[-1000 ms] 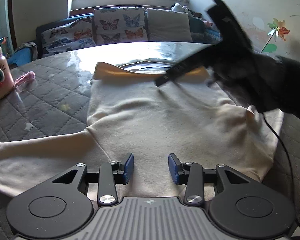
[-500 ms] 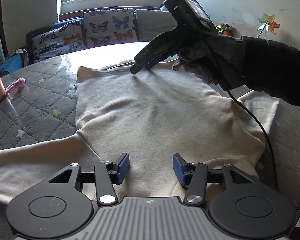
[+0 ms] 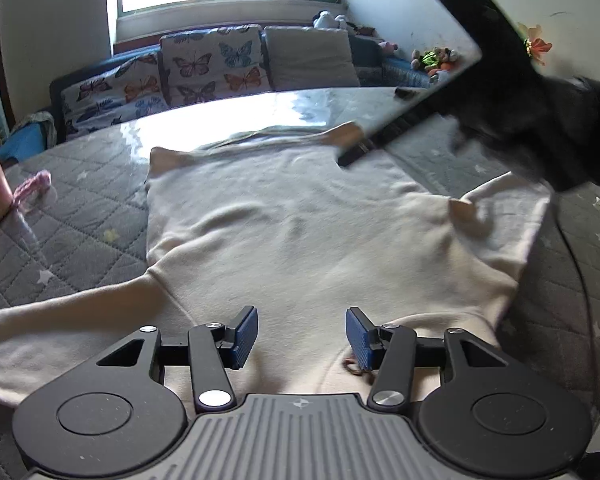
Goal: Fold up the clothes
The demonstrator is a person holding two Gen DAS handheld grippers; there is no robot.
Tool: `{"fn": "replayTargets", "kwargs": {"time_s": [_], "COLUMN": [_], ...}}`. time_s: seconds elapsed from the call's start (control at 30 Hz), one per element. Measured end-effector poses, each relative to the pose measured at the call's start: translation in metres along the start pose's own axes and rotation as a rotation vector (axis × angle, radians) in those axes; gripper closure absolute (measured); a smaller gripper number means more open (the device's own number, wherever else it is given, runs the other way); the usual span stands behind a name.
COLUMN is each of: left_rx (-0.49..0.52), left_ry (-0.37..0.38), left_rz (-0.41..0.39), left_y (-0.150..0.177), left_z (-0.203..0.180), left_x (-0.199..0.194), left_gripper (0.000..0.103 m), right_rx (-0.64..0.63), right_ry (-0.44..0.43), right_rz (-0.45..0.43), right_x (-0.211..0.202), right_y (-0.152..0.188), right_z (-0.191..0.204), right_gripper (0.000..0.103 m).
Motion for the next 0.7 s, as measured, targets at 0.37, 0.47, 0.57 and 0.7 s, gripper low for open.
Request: {"fn": "replayTargets", "kwargs": {"time_s": [0.37,0.47,0.57,0.7], "left_rx": [0.101,0.108,0.108,0.108], "left_ry": [-0.015,-0.018,-0.016,-0.005], "left_rz": [0.011,-0.007,-0.044,-0.070], "left_y": [0.012,0.007,-0.006,-0.017], "left_z": [-0.033,-0.038,-0.042,-0.052], "left_x": [-0.004,-0.009,-0.015,-0.015], "left_gripper": [0.051,0.051,0.051,0.051], "right_rx": [-0.238,-0.267,-0.231,-0.075], "right_ry": [-0.077,-0.070,-0.068,-0.038], "right_rz": [-0.027,-0.038,-0.075,-0.122], "right_x": [-0.064,-0.067,-0.079,-0.107], "right_y": [0.089,0.107,0.113,0.124], "right_z": [0.086,0.102,0.103,0.069], "right_gripper": [0.054,0.054,0.053,0.053]}}
Point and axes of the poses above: each gripper's, at about its wrist camera, not at the fingertips, and x roughly the way its jaws point, z to its left, y to its underside, the point moved 7 cm from there along x, roughly the way its jaws point, and after that the axes turned 2 degrees about y, right-handed, at the moved point
